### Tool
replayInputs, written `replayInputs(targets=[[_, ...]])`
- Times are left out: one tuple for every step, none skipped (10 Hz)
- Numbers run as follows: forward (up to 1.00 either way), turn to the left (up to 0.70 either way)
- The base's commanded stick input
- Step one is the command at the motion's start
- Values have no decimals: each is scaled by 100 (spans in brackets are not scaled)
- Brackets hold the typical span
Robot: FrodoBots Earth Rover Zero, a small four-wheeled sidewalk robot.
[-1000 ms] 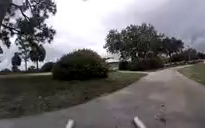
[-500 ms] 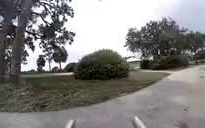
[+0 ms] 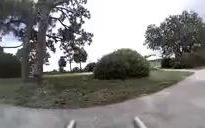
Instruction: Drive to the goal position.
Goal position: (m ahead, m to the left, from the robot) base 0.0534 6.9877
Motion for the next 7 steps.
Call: replayInputs(targets=[[0, 70], [0, 70], [0, 70], [0, 70], [0, 70], [0, 70], [0, 70]])
